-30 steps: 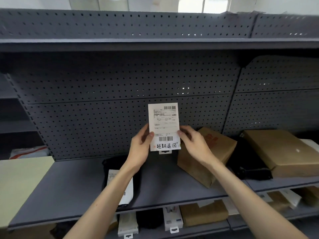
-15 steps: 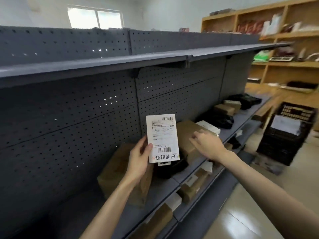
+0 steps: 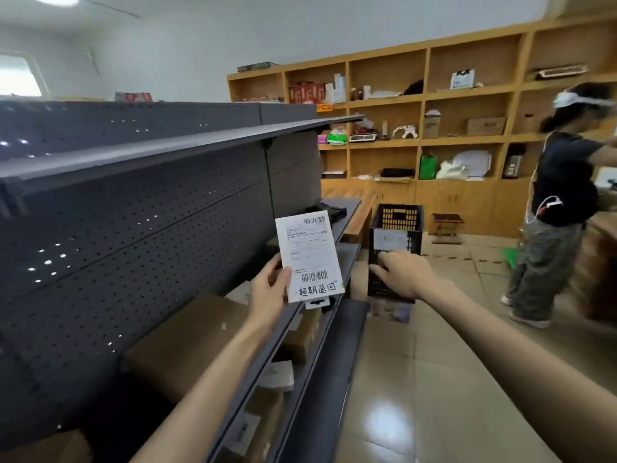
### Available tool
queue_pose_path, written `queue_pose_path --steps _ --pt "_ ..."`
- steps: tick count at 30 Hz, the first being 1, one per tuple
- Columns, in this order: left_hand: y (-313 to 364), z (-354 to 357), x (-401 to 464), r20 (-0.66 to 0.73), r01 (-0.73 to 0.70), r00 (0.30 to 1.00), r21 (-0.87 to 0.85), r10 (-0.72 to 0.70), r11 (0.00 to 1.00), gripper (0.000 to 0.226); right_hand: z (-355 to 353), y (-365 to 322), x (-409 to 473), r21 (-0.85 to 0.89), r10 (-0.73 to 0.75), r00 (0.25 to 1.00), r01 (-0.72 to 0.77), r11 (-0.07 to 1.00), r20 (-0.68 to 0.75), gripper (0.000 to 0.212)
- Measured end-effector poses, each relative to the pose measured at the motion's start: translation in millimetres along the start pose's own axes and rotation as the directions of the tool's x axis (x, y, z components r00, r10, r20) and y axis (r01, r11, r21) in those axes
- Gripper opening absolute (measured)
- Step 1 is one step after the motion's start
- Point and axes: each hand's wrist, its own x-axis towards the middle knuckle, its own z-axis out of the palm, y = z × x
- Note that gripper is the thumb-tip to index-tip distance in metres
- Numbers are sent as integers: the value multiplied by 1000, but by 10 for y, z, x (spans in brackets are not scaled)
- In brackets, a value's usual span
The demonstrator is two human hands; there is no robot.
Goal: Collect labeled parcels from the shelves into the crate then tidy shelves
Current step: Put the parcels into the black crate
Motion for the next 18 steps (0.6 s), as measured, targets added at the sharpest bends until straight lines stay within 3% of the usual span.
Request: queue_pose_path --steps 7,18 --pt "-170 1166 841 148 -21 989 -60 30 998 43 66 1047 425 -57 187 982 -188 981 -10 36" --pt "-408 2175 2100 265 8 964 -96 18 995 48 382 1950 1423 -55 296 955 -296 954 -9 34"
